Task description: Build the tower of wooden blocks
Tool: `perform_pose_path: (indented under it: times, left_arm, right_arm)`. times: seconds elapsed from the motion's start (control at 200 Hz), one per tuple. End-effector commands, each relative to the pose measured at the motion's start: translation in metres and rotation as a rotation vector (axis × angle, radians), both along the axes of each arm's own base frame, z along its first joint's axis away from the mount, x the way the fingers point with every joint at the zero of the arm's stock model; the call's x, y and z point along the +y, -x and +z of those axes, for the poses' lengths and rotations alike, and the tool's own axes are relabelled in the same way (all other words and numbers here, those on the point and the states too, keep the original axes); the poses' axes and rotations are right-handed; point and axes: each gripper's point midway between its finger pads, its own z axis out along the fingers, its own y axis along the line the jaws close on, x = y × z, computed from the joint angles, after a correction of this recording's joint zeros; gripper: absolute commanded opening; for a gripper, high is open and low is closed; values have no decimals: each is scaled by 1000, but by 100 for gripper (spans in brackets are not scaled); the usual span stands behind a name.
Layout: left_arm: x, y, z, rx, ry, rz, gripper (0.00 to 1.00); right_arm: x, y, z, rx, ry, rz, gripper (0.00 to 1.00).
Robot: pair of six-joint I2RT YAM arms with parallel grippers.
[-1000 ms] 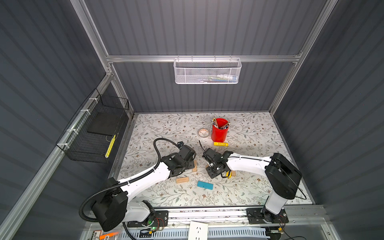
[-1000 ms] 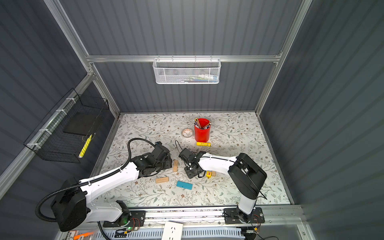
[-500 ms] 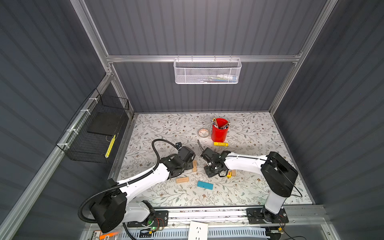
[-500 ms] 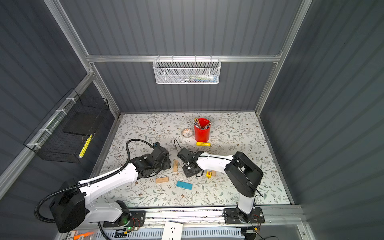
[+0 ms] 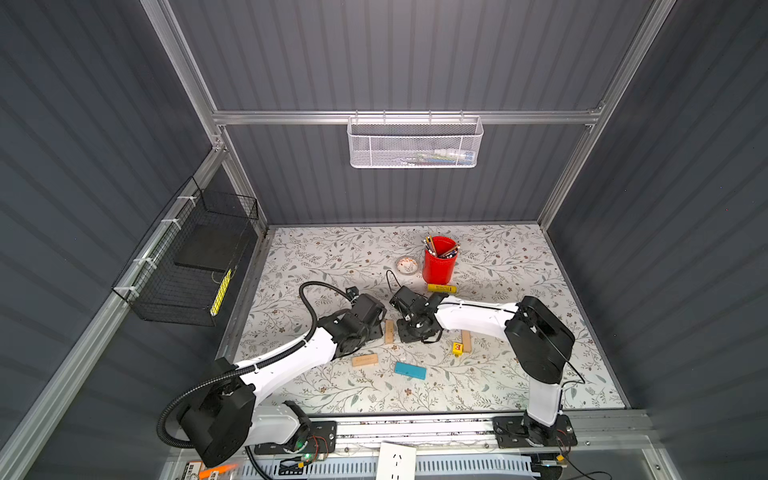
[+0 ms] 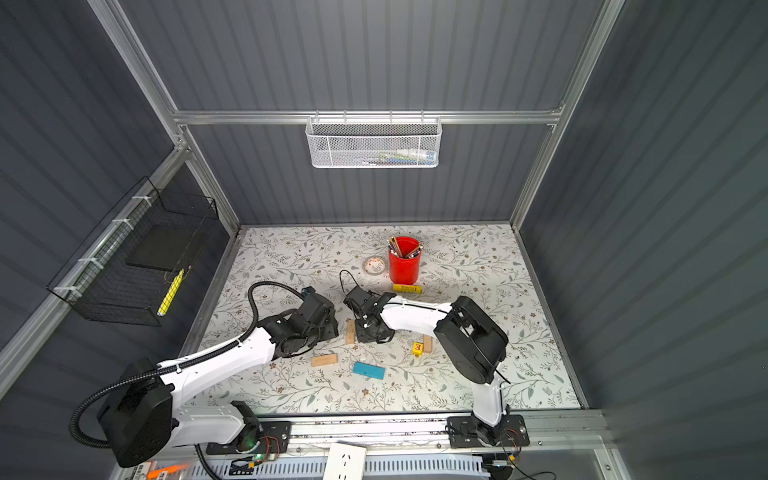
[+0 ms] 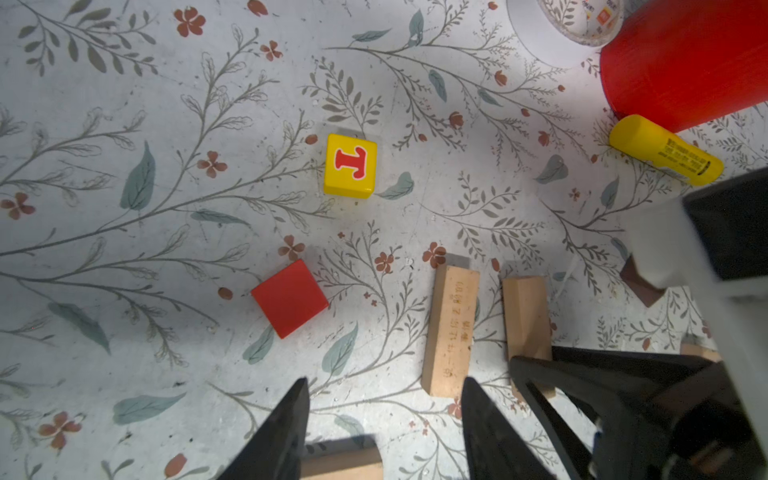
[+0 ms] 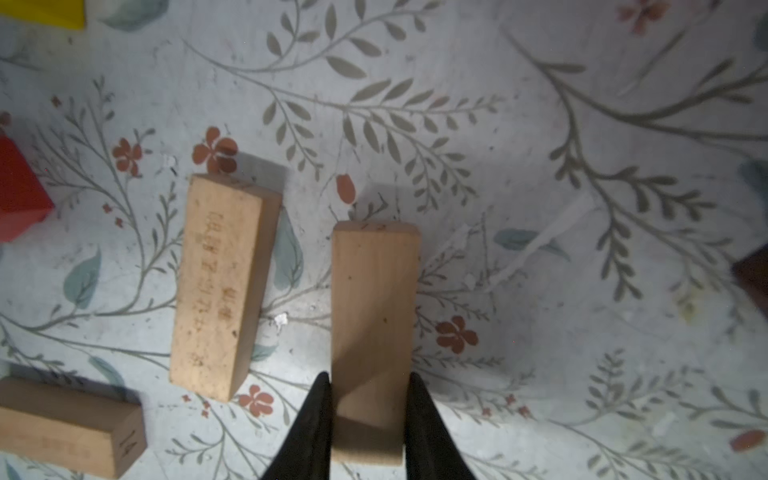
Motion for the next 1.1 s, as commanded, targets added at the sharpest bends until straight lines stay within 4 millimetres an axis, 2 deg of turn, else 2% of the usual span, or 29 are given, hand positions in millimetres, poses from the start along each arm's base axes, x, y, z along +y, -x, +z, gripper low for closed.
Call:
perform_pose_path:
  times: [0.0, 0.245, 0.395, 0.78, 0.981, 1.091]
  left_arm:
    - [1, 0, 4, -7, 43, 20, 59]
    - [7, 1, 1, -2, 59, 42, 59]
    - [4, 0, 2, 1, 81, 38, 59]
    - [-4, 0, 0, 19, 117, 25, 56]
    - [-5, 2, -4, 29, 125, 31, 55]
    - [-5, 1, -5, 32, 127, 29, 55]
  right_arm:
    - [0, -3, -1, 24, 16, -79, 22]
    - [3, 0, -5, 63, 5, -108, 24]
    - [-2, 3, -9, 73, 20, -132, 25]
    - [7, 13, -10, 97, -9, -130, 29]
    - [13, 14, -9, 103, -28, -118, 34]
    - [12, 13, -2, 91, -36, -121, 43]
